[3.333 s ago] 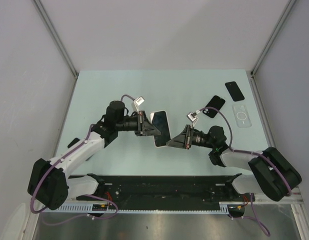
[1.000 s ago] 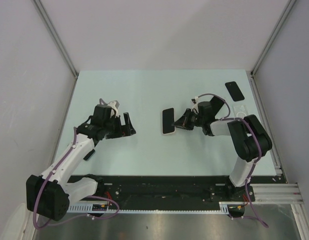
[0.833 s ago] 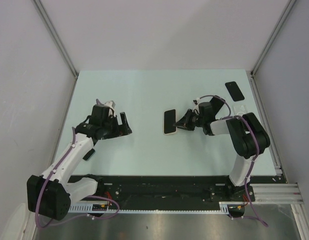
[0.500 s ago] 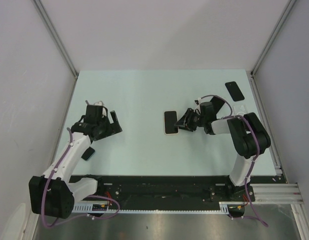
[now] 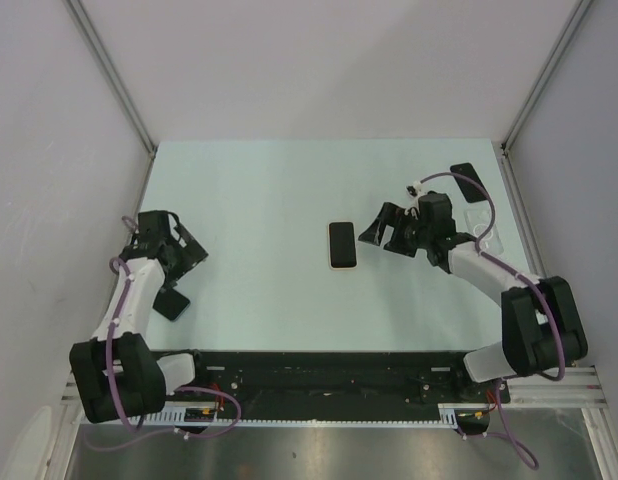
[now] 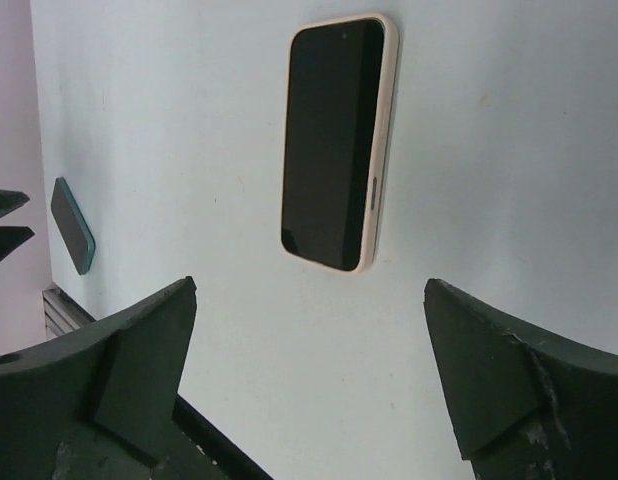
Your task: Put the phone into the phone case
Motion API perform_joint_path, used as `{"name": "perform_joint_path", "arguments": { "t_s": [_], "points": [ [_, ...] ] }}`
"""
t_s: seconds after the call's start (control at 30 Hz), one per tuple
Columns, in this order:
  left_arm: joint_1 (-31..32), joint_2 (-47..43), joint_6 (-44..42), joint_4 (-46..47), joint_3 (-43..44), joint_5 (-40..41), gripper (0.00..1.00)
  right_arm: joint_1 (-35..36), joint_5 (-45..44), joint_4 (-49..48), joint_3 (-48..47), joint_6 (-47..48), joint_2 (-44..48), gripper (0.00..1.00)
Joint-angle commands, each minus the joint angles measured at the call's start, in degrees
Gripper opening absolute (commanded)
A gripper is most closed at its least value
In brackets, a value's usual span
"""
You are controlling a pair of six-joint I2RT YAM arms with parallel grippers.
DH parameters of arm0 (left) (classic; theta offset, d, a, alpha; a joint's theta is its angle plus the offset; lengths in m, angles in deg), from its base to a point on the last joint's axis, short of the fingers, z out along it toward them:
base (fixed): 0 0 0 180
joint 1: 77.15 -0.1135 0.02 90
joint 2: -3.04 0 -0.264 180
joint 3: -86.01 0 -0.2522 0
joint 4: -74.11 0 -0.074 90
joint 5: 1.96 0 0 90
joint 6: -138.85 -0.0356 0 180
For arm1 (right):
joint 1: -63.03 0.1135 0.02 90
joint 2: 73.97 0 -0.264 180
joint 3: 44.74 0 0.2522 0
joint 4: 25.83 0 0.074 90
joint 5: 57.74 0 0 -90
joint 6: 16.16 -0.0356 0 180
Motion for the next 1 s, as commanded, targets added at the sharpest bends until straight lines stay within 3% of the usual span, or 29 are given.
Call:
{"name": "perform_joint_path", "arguments": {
  "t_s": [0.0,0.37,0.57,0.97],
  "points": [
    [-4.52,1.5,3.63,0.57,-0.78,1.56,0.96,0.43,-3.11,6.36,0.95,3.27,6.65,1.0],
    [-10.34,4.67,9.34,-2.67,-0.16,9.72,1.0,4.21,2.07,5.04,2.45,3.18,13.86,1.0],
    [-16.13,9.41,6.09,0.76,-2.09,0.51,1.0,5.35,3.04,3.99,2.54,2.74,14.66,1.0],
    [-16.76,11.7,9.26,0.58,-4.47,5.16,1.0,5.09,3.92,3.81,2.53,3.88,15.36,1.0]
  ]
}}
